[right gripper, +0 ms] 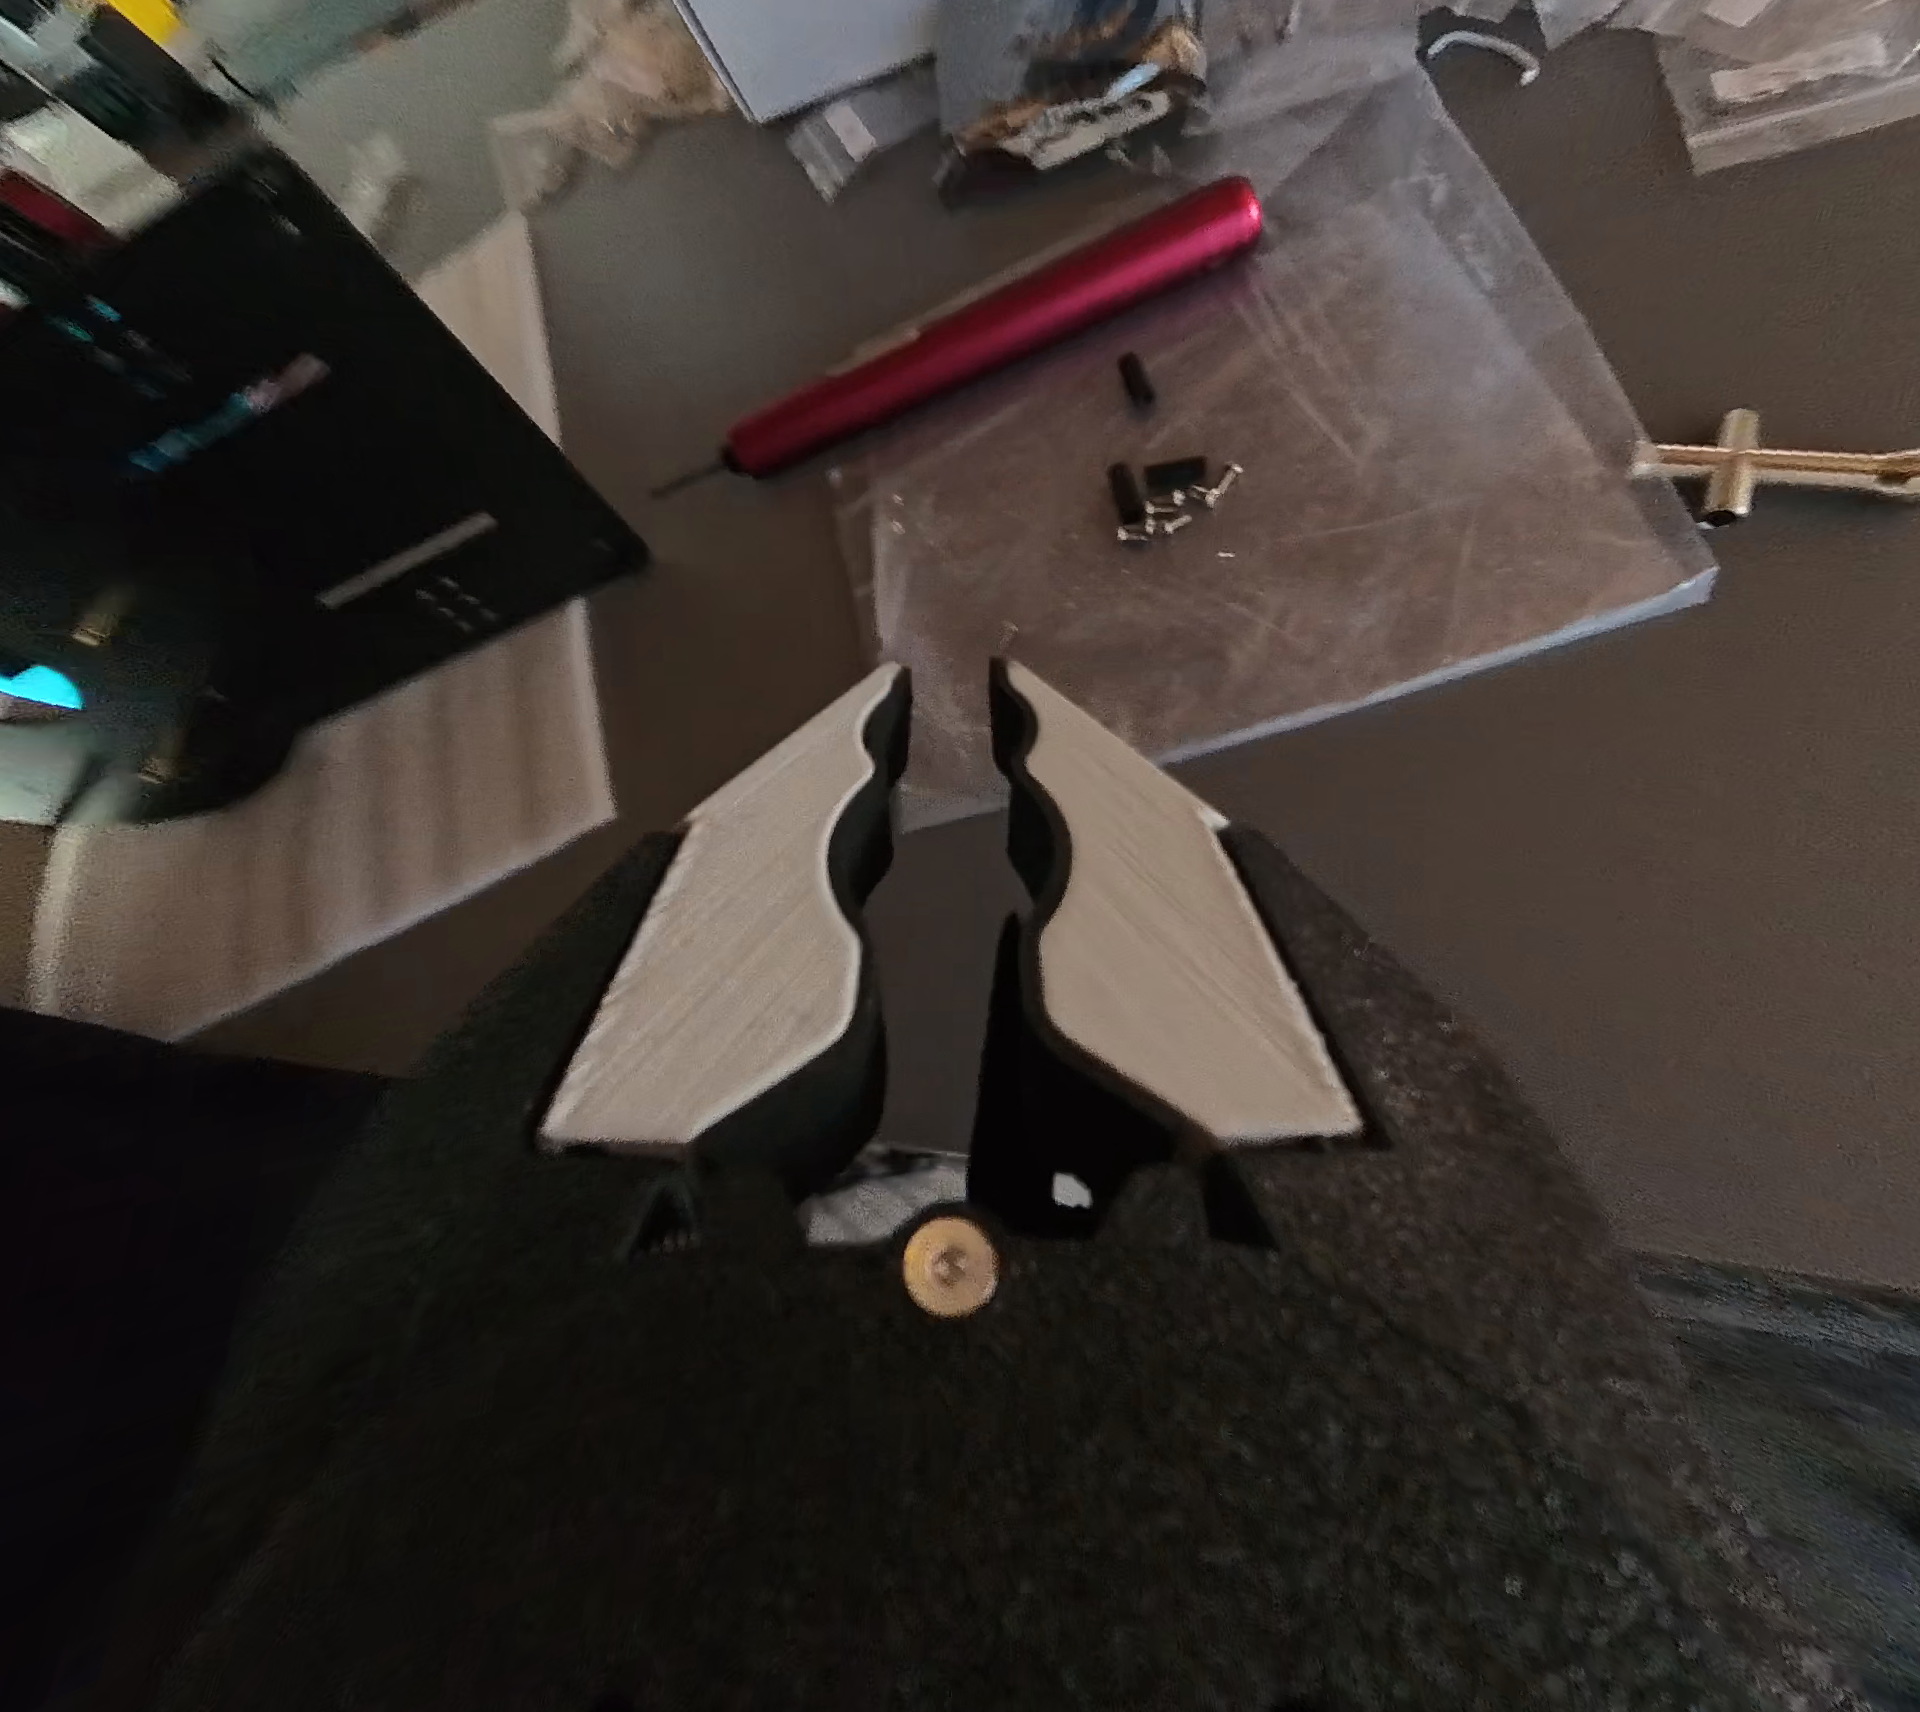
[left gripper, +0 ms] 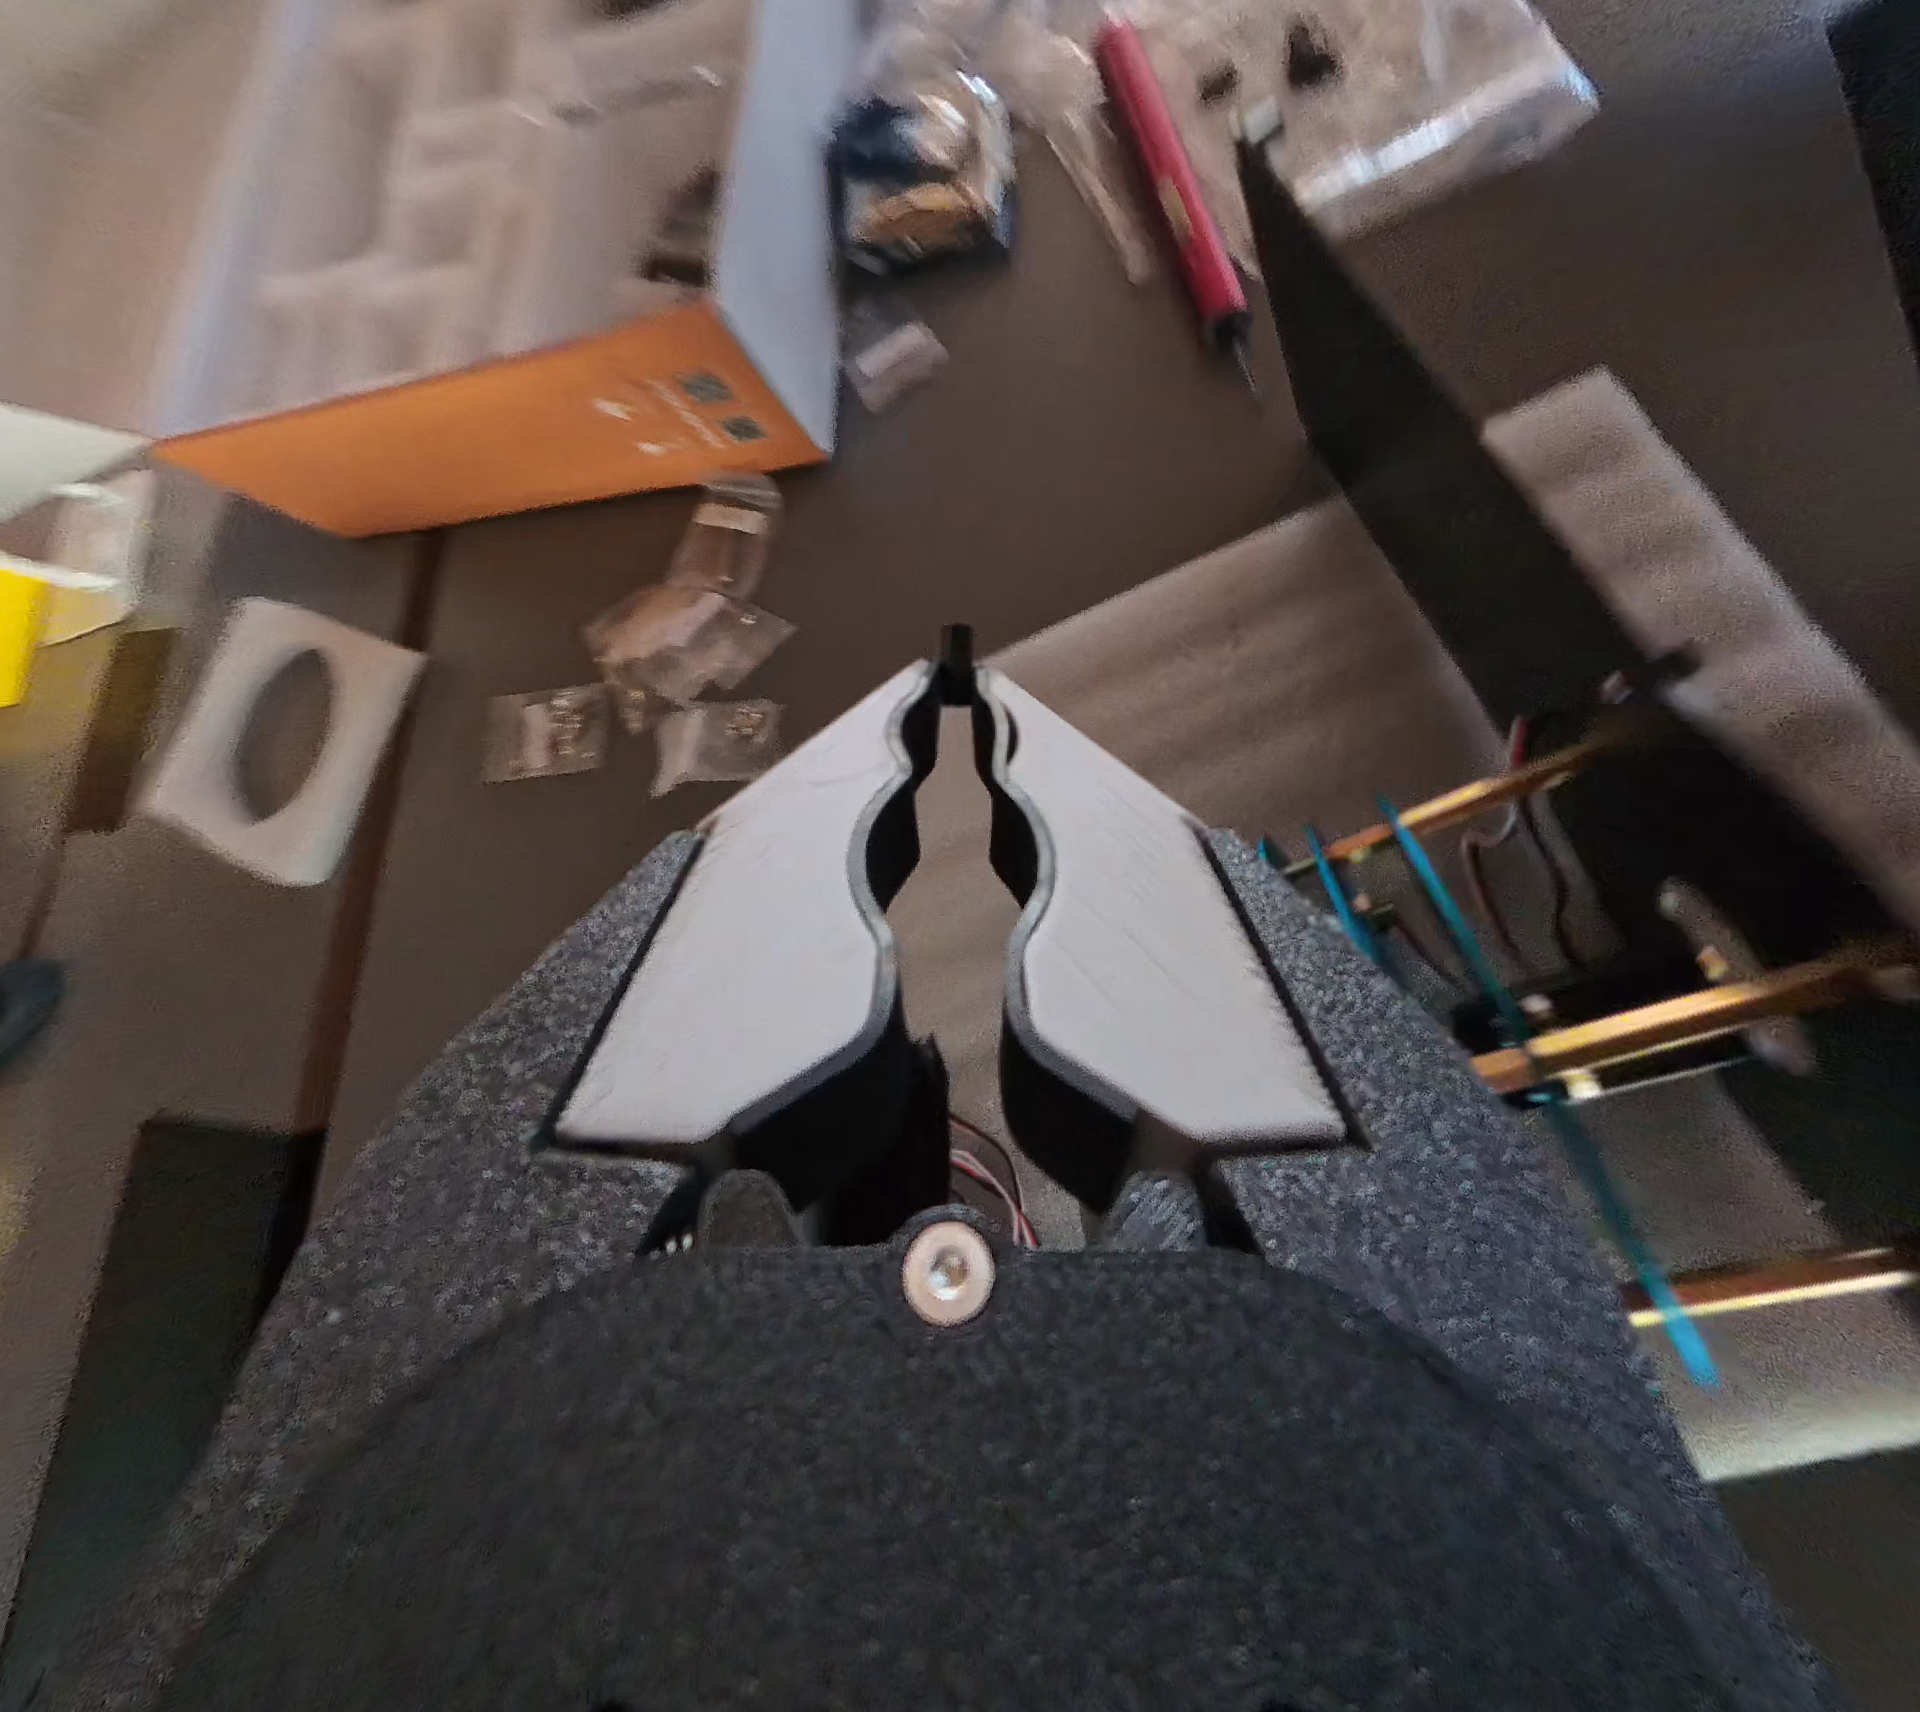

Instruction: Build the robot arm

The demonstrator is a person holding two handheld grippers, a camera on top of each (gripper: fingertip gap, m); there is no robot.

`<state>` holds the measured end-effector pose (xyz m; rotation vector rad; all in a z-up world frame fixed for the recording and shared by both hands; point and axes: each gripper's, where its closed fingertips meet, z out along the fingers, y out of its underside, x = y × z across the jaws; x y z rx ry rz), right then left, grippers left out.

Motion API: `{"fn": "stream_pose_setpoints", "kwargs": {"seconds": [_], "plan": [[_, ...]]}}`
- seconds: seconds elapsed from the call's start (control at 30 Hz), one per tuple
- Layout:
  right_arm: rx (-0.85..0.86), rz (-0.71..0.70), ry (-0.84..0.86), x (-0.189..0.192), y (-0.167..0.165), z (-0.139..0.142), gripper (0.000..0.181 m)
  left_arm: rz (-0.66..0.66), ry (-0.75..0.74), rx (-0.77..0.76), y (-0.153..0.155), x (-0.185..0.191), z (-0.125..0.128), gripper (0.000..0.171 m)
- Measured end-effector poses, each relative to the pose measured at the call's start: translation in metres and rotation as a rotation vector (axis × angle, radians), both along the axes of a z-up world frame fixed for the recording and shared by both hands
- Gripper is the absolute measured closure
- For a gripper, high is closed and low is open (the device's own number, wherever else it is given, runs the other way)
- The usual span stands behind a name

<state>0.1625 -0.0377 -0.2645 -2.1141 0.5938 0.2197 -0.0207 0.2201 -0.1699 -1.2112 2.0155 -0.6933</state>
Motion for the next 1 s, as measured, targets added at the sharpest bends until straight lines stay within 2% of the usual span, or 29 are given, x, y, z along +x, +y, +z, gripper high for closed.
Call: {"fn": "stream_pose_setpoints", "kwargs": {"seconds": [0.07,0.13,0.2,0.3,0.37,0.43,0.53,0.6,0.63,0.67,0.7,0.77,0.83,0.87,0.93,1.0], "plan": [[0.043,0.012,0.053,-0.004,0.005,0.009,0.166,0.058,-0.046,-0.056,-0.009,-0.01,0.027,0.167],[0.052,0.044,0.05,-0.003,0.011,0.016,0.167,0.081,0.016,-0.034,-0.013,-0.018,0.022,0.167],[0.041,0.095,0.031,-0.001,0.017,0.022,0.167,0.07,0.164,0.016,-0.006,-0.016,-0.013,0.166],[0.028,0.206,0.003,-0.002,0.024,0.032,0.167,-0.05,0.352,-0.034,-0.014,0.004,-0.062,0.166],[-0.002,0.254,-0.05,0.003,0.022,0.035,0.168,-0.078,0.416,-0.074,-0.015,0.018,-0.077,0.166],[-0.019,0.297,-0.088,0.007,0.017,0.035,0.168,-0.102,0.554,-0.058,-0.014,0.018,-0.101,0.166],[-0.004,0.372,-0.094,0.015,0.012,0.032,0.168,-0.115,0.659,-0.127,-0.032,0.018,-0.13,0.166],[-0.002,0.409,-0.074,0.026,0.005,0.025,0.165,-0.066,0.724,-0.071,-0.03,0.01,-0.15,0.166],[0.0,0.43,-0.063,0.031,0.001,0.022,0.164,-0.034,0.717,-0.075,-0.031,0.011,-0.149,0.167],[0.001,0.449,-0.06,0.038,-0.003,0.019,0.164,0.01,0.715,-0.085,-0.029,0.011,-0.143,0.16],[0.002,0.472,-0.061,0.044,-0.006,0.015,0.164,0.067,0.717,-0.087,-0.024,0.009,-0.135,0.144],[-0.011,0.537,-0.066,0.056,-0.009,0.006,0.163,0.201,0.683,-0.037,-0.004,0.005,-0.109,0.129],[-0.016,0.609,-0.084,0.065,-0.006,-0.003,0.159,0.391,0.592,0.022,0.014,0.0,-0.064,0.125],[-0.019,0.661,-0.093,0.065,-0.002,-0.008,0.158,0.478,0.533,0.039,0.014,-0.004,-0.037,0.125],[-0.042,0.748,-0.131,0.064,0.007,-0.02,0.155,0.644,0.384,0.123,-0.001,-0.01,0.018,0.128],[-0.08,0.757,-0.213,0.072,0.016,-0.027,0.152,0.729,0.169,0.129,-0.047,0.002,0.061,0.137]]}}
